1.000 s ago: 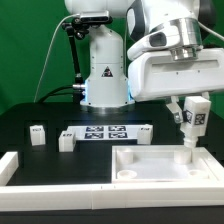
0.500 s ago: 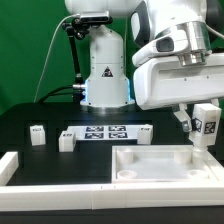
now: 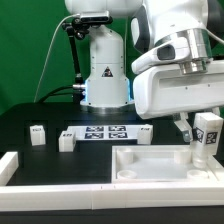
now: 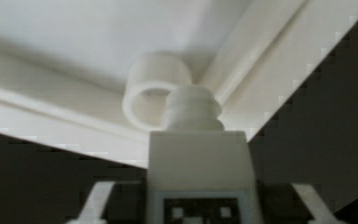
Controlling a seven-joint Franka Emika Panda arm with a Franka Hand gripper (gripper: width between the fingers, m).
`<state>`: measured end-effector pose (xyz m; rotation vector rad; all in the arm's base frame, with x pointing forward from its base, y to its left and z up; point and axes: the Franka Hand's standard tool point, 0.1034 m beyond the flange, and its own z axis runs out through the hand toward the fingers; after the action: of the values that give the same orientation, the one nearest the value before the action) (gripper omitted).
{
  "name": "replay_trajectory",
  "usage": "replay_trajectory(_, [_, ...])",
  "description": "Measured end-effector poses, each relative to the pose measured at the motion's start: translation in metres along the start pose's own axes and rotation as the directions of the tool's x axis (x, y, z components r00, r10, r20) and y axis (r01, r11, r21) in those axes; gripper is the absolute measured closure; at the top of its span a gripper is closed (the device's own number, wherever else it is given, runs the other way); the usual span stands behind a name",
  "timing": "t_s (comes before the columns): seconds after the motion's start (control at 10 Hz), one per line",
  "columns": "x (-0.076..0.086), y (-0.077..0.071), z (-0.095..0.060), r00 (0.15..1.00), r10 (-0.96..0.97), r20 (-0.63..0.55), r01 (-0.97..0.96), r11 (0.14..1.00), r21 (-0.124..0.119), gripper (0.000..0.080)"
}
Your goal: Assemble one leg
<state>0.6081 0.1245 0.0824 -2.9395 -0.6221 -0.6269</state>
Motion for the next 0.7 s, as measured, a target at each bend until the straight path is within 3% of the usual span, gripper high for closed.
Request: replay_trajectory(0.7, [-0.006, 0.011, 0.012, 1.000, 0.009, -0.010, -0.009, 1.000, -0.011, 0.0512])
